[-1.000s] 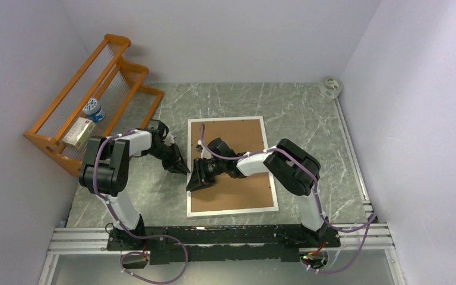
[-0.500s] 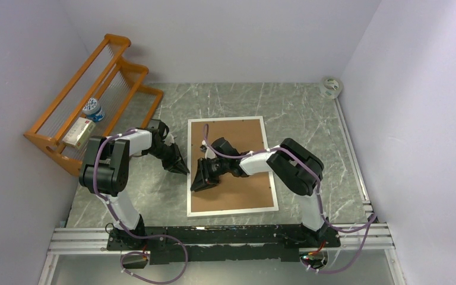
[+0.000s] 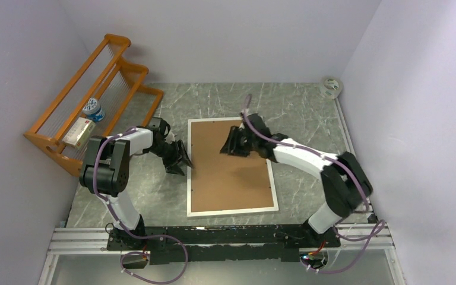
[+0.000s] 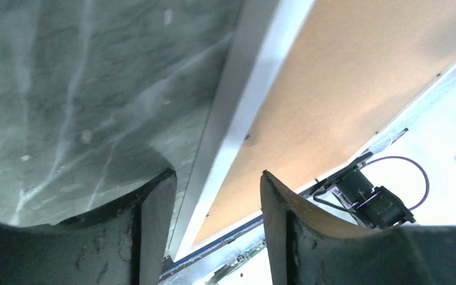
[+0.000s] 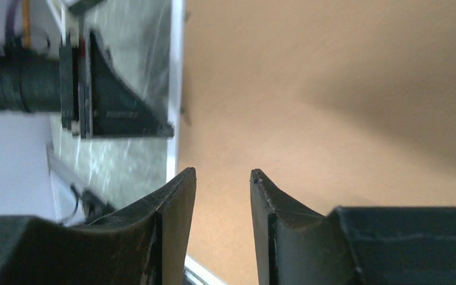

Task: Put the photo into the frame
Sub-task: Install the photo frame at the center of the board, then adjust the photo frame at the center of the board.

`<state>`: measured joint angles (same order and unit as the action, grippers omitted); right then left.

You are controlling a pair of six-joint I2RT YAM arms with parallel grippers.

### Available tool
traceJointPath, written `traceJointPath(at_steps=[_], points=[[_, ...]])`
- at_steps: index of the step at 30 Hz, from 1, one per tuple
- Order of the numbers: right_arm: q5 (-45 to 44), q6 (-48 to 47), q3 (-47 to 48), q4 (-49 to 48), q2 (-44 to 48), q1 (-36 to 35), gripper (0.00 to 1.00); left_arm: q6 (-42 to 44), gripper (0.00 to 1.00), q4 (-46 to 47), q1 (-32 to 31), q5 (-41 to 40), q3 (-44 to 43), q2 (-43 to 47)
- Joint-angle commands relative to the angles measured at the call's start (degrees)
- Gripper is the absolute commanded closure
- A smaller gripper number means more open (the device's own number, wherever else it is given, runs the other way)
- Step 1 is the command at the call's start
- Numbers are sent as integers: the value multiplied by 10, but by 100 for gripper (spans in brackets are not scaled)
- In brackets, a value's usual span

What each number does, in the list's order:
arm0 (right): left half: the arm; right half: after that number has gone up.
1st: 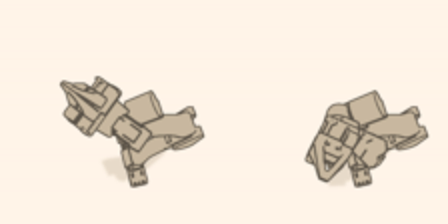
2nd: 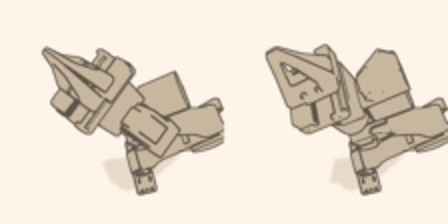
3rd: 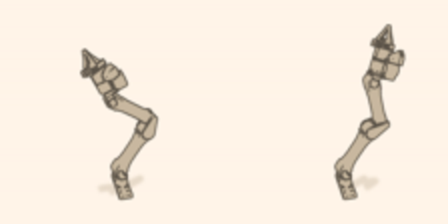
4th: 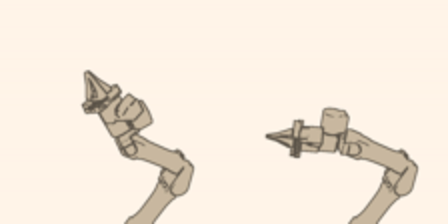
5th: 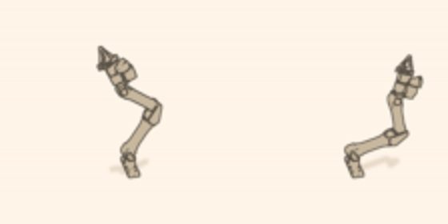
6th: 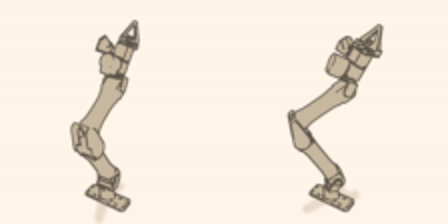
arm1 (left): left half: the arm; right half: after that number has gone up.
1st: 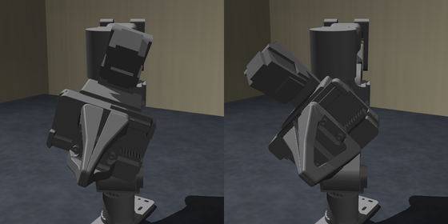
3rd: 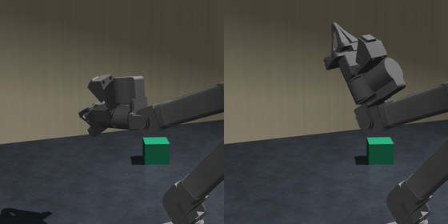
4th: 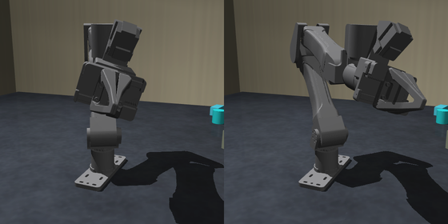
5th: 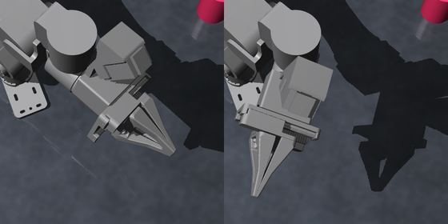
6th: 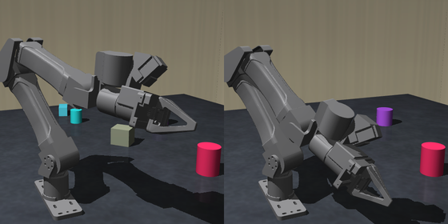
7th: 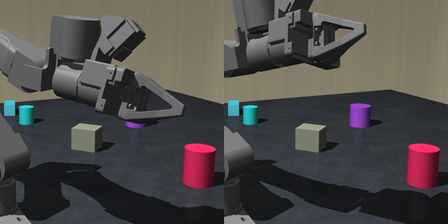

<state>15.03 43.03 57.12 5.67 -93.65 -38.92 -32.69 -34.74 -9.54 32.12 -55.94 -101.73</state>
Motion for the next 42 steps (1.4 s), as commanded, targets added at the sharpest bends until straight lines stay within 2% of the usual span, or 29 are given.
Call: traceJointPath(at_steps=[1,7,11,15,19,24,33,39,42], points=[[-145,-18,-14,103,87,66,53,14,37,28,-2,-14,-35,10],[-232,-23,-26,188,121,159,29,19,35,19,-1,-15,-87,-36],[-215,-23,-41,196,113,195,23,15,31,17,0,-30,-127,-67],[-192,-24,-42,206,81,209,22,-13,28,13,0,-70,-156,-91],[-155,-37,-44,196,48,211,22,-29,28,23,0,-68,-172,-113],[-105,-43,-43,181,11,216,22,-21,30,33,0,-30,-197,-146],[3,-46,-70,137,8,216,25,-3,34,62,-4,53,-276,-213],[105,-36,-127,59,28,216,26,13,34,78,-7,69,-372,-277],[174,-35,-157,3,38,214,26,24,33,85,-15,44,-422,-310]])
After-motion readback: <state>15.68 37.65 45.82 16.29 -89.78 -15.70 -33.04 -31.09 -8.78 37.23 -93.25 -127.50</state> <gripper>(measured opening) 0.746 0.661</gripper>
